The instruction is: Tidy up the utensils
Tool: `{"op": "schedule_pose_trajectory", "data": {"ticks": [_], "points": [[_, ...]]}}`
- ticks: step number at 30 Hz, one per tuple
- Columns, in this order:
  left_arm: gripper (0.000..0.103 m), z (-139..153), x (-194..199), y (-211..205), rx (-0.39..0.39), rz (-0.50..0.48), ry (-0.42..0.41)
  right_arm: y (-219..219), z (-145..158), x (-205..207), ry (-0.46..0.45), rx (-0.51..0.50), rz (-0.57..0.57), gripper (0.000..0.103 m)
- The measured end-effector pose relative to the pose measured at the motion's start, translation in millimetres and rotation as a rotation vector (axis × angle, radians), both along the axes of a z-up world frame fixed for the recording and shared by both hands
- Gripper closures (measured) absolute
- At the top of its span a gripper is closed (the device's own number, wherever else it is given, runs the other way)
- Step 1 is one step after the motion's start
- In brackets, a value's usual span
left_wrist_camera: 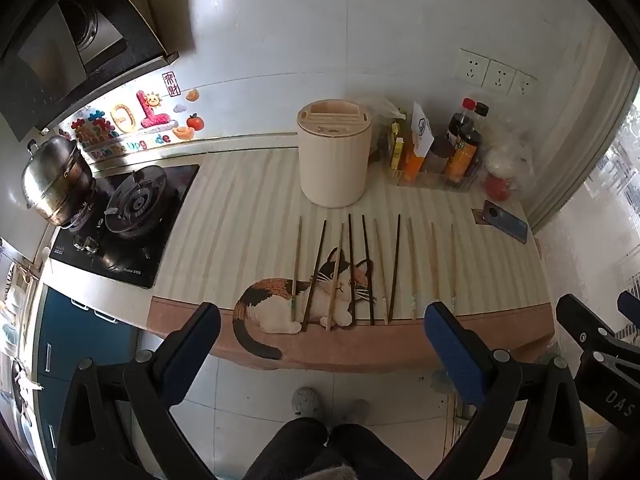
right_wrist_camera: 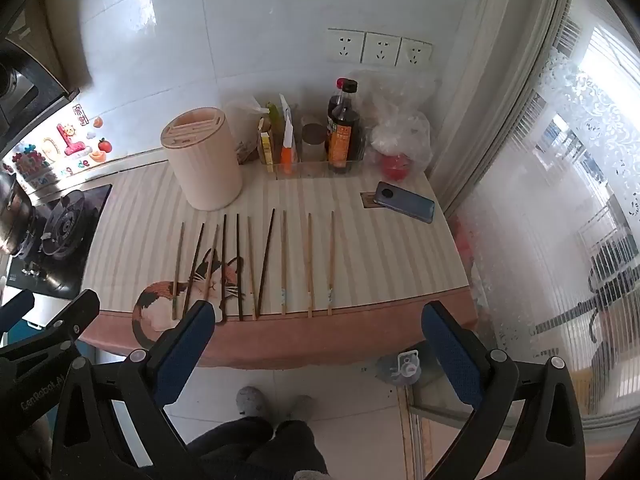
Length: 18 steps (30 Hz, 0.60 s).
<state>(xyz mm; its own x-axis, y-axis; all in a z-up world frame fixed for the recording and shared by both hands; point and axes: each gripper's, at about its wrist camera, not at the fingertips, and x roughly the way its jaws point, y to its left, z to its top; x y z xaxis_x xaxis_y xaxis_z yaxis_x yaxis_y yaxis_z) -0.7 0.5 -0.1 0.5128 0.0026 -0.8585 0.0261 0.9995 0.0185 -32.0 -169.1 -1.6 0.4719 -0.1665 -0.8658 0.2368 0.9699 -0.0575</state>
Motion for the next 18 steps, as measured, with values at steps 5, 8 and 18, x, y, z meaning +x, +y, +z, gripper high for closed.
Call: {"op": "schedule_pose_trajectory", "data": {"ticks": [5,8,18], "points": [[0.0,0.5,-0.5,0.9,0.004,0.002,0.004,-0.6,-0.5,-0.4,0.0,0.003,0.003,0.0],[0.0,0.2,-4.1,0.8,0.004,0.003,0.003,-0.7,-0.7,-0.2,0.002,0.003,0.002,0.0],[0.0,1.2,-0.6,7.1,0.001,0.004,0.004,2.9,-0.7,3.0,0.004,0.002,0.003,0.0]]}}
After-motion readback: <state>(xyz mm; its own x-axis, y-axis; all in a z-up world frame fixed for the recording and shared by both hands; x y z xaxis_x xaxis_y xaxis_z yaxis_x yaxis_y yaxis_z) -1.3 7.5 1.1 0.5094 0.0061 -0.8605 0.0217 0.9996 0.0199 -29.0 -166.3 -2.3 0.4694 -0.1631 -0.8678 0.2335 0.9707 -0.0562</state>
